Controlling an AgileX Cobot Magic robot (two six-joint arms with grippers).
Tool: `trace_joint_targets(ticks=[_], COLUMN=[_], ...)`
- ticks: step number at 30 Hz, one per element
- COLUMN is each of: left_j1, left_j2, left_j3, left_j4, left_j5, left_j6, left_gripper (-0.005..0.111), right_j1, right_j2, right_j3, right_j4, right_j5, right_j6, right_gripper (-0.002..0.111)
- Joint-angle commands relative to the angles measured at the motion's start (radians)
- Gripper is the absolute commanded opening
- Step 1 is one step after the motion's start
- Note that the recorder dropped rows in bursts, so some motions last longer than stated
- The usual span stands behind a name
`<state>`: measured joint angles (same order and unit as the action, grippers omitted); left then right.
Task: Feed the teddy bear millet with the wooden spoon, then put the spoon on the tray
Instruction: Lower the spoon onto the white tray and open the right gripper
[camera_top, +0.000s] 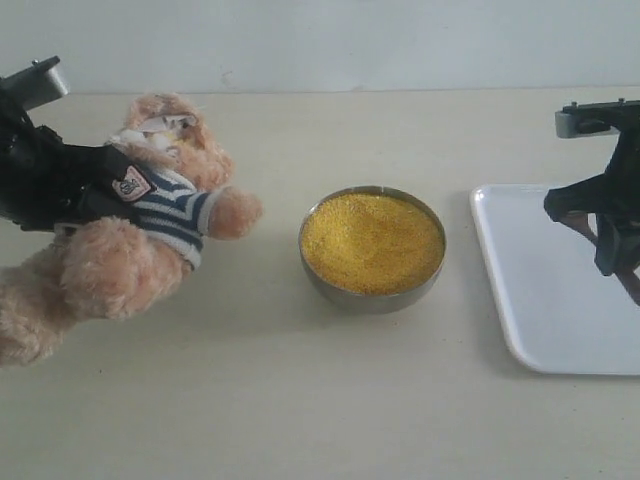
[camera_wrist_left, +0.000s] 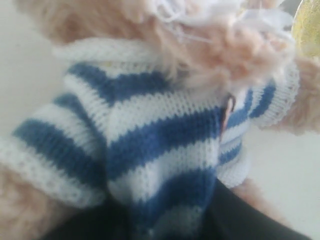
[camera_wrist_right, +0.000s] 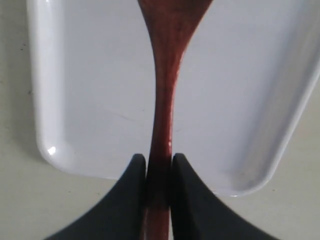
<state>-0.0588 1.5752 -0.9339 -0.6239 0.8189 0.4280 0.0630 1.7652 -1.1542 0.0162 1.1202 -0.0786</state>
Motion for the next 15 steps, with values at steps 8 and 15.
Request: trace_joint_targets(ticks=[8, 15], left_j1=[0.003, 0.003], left_j2=[0.085, 0.118], left_j3=[0.005, 0.005], left_j4=[-0.008, -0.008], left_j5=[-0.066, -0.095], left_j6=[-0.009, -0.009], left_gripper=[0.004, 0.004], right_j1=[-0.005, -0.005], right_j2=[0.042, 0.102], right_j3=[0.026, 0.026], right_j4=[0.015, 0.015], right_j5=[-0.102, -0.131], right_j6=[-0.013, -0.014], right_gripper=[-0.001, -0.001])
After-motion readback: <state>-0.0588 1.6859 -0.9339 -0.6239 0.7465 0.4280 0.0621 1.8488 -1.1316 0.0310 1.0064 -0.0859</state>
